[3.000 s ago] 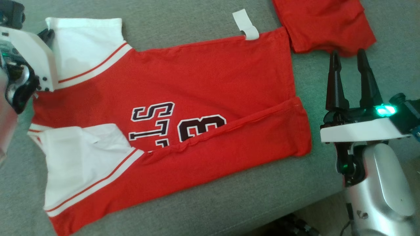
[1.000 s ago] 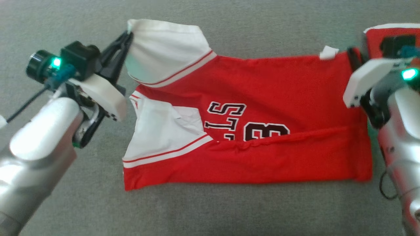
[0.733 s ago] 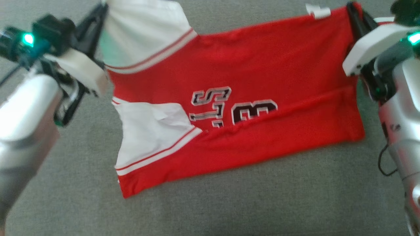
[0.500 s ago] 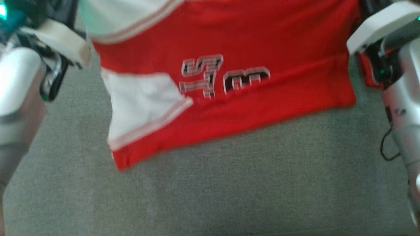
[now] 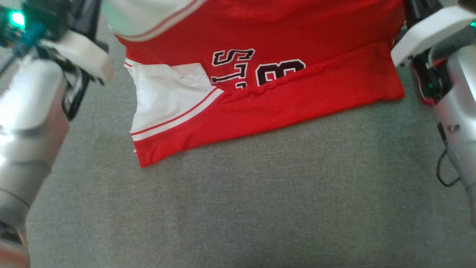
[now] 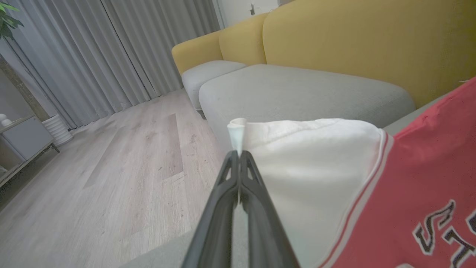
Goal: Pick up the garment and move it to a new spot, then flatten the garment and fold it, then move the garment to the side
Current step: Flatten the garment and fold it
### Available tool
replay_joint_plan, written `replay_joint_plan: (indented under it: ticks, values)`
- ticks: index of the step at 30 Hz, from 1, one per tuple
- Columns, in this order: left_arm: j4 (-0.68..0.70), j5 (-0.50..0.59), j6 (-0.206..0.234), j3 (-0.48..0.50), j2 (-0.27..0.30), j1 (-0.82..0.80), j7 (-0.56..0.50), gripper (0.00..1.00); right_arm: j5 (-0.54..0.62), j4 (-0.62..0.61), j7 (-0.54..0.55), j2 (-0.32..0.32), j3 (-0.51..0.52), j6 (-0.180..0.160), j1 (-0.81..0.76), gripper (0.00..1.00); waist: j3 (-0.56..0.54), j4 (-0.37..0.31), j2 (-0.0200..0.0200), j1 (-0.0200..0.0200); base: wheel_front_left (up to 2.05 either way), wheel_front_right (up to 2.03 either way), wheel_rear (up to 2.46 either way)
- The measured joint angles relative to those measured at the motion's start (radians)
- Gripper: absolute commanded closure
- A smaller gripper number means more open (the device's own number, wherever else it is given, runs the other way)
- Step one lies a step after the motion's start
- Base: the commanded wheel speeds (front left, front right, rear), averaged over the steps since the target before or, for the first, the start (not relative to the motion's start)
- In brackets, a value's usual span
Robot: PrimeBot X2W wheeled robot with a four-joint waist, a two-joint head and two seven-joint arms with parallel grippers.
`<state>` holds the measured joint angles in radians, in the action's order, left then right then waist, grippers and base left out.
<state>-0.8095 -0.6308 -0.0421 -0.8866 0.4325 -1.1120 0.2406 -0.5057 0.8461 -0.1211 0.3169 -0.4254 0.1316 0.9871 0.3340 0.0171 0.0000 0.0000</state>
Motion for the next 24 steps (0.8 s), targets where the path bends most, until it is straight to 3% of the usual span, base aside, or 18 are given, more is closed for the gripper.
replay_joint_plan:
  ticks: [11,24]
  values:
    - [0.11,0.023,-0.028,-0.067,0.034,0.165,-0.013,1.0,-0.132,-0.022,0.085,0.131,-0.163,0.0,-0.121,1.0,-0.064,0.042,0.0,-0.0001,0.0,0.0,0.0]
    - [0.423,-0.059,-0.072,-0.191,0.159,0.347,-0.283,1.0,-0.165,-0.042,0.185,0.256,-0.383,0.0,-0.184,1.0,-0.095,0.072,0.0,-0.0001,0.0,0.0,0.0]
